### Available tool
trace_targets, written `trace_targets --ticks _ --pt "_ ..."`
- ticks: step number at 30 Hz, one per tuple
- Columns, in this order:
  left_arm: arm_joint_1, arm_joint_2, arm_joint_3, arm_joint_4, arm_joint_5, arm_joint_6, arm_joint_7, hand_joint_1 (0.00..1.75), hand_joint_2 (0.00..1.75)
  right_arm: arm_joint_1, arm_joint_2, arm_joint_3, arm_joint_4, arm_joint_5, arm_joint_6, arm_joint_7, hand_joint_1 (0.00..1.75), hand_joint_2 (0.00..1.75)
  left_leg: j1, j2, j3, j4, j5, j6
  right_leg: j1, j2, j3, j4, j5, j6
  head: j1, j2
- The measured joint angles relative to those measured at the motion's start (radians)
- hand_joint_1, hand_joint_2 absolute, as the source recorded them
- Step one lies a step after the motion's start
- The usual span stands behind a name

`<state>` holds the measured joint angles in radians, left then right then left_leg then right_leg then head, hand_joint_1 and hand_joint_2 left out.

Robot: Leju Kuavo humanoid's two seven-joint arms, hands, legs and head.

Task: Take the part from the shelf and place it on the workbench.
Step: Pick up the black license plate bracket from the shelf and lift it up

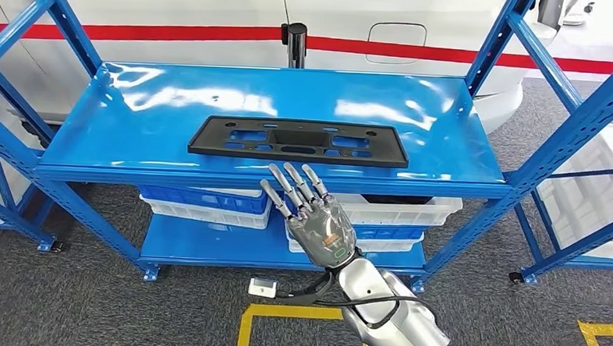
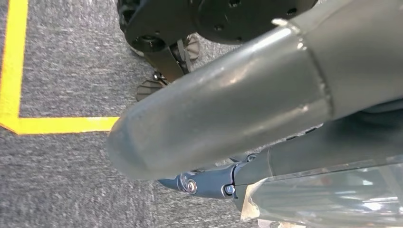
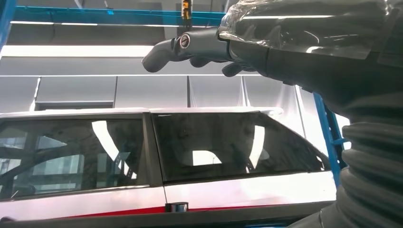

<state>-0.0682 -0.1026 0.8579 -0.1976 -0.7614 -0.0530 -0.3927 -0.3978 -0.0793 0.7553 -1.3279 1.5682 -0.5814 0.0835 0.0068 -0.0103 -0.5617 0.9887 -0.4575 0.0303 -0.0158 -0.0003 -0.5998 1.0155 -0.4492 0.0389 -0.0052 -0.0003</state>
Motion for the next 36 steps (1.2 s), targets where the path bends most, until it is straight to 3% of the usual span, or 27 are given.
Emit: trace_targets --ticks 3,5,8,9,10,11,13,15,20,21,23,25,26,27,29,30,31,34,36 --pt "0.0 0.0 0.0 0.0 -0.002 0.0 0.0 0.0 0.0 0.005 0.013 -0.011 0.007 0.0 0.008 -0.007 0.0 1.75 0.003 0.001 0.002 0.004 -0.009 -0.016 0.0 0.003 0.011 -0.016 0.006 -0.022 -0.002 0.0" --pt "0.0 0.0 0.0 0.0 -0.003 0.0 0.0 0.0 0.0 0.006 0.024 -0.018 0.011 0.0 0.011 -0.011 0.0 1.75 0.009 0.003 -0.009 0.037 -0.031 -0.027 -0.005 0.004 0.018 -0.019 0.004 -0.036 -0.004 0.0" --pt "0.001 -0.002 0.0 0.0 -0.003 -0.001 0.001 0.0 0.0 0.006 0.038 -0.026 0.019 0.0 0.018 -0.013 0.0 1.75 0.013 0.006 -0.099 0.217 -0.11 -0.04 -0.004 0.003 0.028 -0.02 -0.003 -0.051 -0.008 0.0" --pt "0.001 -0.002 0.0 0.001 -0.003 -0.001 0.001 0.0 0.0 0.006 0.04 -0.027 0.023 0.0 0.021 -0.013 0.0 1.75 0.014 0.006 -0.133 0.271 -0.125 -0.042 -0.002 0.003 0.03 -0.019 -0.005 -0.053 -0.008 0.0" --pt "0.002 -0.002 0.0 0.001 -0.003 -0.001 0.002 0.0 0.0 0.007 0.042 -0.028 0.027 0.0 0.023 -0.014 0.0 1.75 0.014 0.007 -0.152 0.29 -0.12 -0.042 0.0 0.004 0.032 -0.019 -0.007 -0.055 -0.008 0.0" --pt "0.003 -0.002 0.0 0.001 -0.003 -0.001 0.002 0.0 0.0 0.008 0.045 -0.029 0.03 -0.001 0.024 -0.014 0.0 1.75 0.014 0.007 -0.152 0.272 -0.095 -0.041 0.001 0.005 0.035 -0.019 -0.009 -0.056 -0.008 0.0" --pt "0.003 -0.002 0.0 0.001 -0.003 -0.001 0.003 0.0 0.0 0.008 0.05 -0.032 0.034 -0.001 0.025 -0.014 0.0 1.75 0.014 0.007 -0.096 0.137 -0.014 -0.032 0.002 0.008 0.044 -0.02 -0.014 -0.054 -0.008 0.0" --pt "0.001 -0.002 0.0 0.001 -0.003 -0.001 0.003 0.0 0.0 0.006 0.054 -0.034 0.037 -0.001 0.025 -0.014 0.0 1.75 0.009 0.007 -0.046 0.031 0.027 -0.023 0.006 0.009 0.049 -0.021 -0.019 -0.047 -0.008 0.0" --pt "0.002 -0.003 0.0 0.001 -0.003 -0.002 0.003 0.0 0.0 0.002 0.059 -0.038 0.041 -0.001 0.025 -0.014 0.0 1.75 0.003 0.007 -0.025 -0.003 0.029 0.005 0.011 0.007 0.044 -0.007 -0.036 -0.023 -0.008 0.0" --pt "0.002 -0.004 0.0 0.001 -0.003 -0.002 0.003 0.0 0.0 0.001 0.061 -0.04 0.042 -0.001 0.025 -0.014 0.0 1.75 0.005 0.008 -0.019 -0.01 0.032 0.011 0.012 0.006 0.027 0.028 -0.053 -0.024 -0.007 0.0" --pt "0.001 -0.004 0.0 0.001 -0.003 -0.002 0.003 0.0 0.0 -0.001 0.061 -0.043 0.045 -0.002 0.025 -0.014 0.0 1.75 0.006 0.008 -0.014 -0.014 0.031 0.019 0.01 0.005 -0.043 0.16 -0.104 -0.031 -0.005 0.0" --pt "0.001 -0.004 0.0 0.001 -0.003 -0.002 0.004 0.0 0.0 0.0 0.06 -0.044 0.05 -0.004 0.026 -0.014 0.0 1.75 0.005 0.007 -0.013 -0.014 0.027 0.02 0.008 0.005 -0.108 0.267 -0.132 -0.027 -0.004 0.0" --pt "0.002 -0.004 0.0 0.001 -0.003 -0.002 0.004 0.0 0.0 0.0 0.06 -0.044 0.052 -0.005 0.026 -0.015 0.0 1.75 0.004 0.006 -0.012 -0.013 0.026 0.019 0.007 0.004 -0.113 0.266 -0.122 -0.02 -0.004 0.0" --pt "0.002 -0.005 0.0 0.001 -0.004 -0.002 0.004 0.0 0.0 -0.001 0.061 -0.044 0.054 -0.007 0.026 -0.016 0.0 1.75 0.005 0.005 -0.009 -0.012 0.023 0.017 0.005 0.004 -0.097 0.224 -0.097 -0.011 -0.004 0.0" --pt "0.001 -0.006 0.0 0.001 -0.004 -0.002 0.006 0.0 0.0 -0.004 0.064 -0.044 0.055 -0.009 0.027 -0.018 0.0 1.75 0.002 0.002 -0.003 -0.007 0.015 0.008 0.003 0.002 -0.031 0.078 -0.033 0.002 -0.003 0.0" --pt "0.001 -0.006 0.0 0.001 -0.004 -0.002 0.006 0.0 0.0 -0.005 0.066 -0.044 0.055 -0.01 0.027 -0.02 0.0 1.75 0.0 0.001 -0.001 -0.004 0.01 0.003 0.002 0.001 -0.003 0.02 -0.011 0.001 -0.003 0.0" --pt "0.001 -0.006 0.0 0.001 -0.004 -0.002 0.006 0.0 0.0 -0.006 0.069 -0.044 0.056 -0.011 0.027 -0.021 0.0 1.75 -0.002 0.001 0.0 -0.002 0.005 -0.002 0.002 0.001 0.013 -0.012 0.0 -0.004 -0.003 0.0" --pt "0.001 -0.006 0.002 0.001 -0.004 -0.001 0.007 0.0 0.0 -0.005 0.075 -0.044 0.055 -0.01 0.027 -0.026 0.0 1.75 0.004 0.002 0.002 0.001 -0.004 -0.017 0.002 0.003 0.021 -0.021 0.003 -0.027 -0.004 0.0" --pt "0.001 -0.006 0.004 0.001 -0.004 -0.001 0.007 0.0 0.0 -0.001 0.079 -0.043 0.055 -0.009 0.025 -0.028 0.0 1.75 0.009 0.004 -0.016 0.046 -0.032 -0.029 -0.004 0.003 0.029 -0.025 0.001 -0.042 -0.007 0.0"
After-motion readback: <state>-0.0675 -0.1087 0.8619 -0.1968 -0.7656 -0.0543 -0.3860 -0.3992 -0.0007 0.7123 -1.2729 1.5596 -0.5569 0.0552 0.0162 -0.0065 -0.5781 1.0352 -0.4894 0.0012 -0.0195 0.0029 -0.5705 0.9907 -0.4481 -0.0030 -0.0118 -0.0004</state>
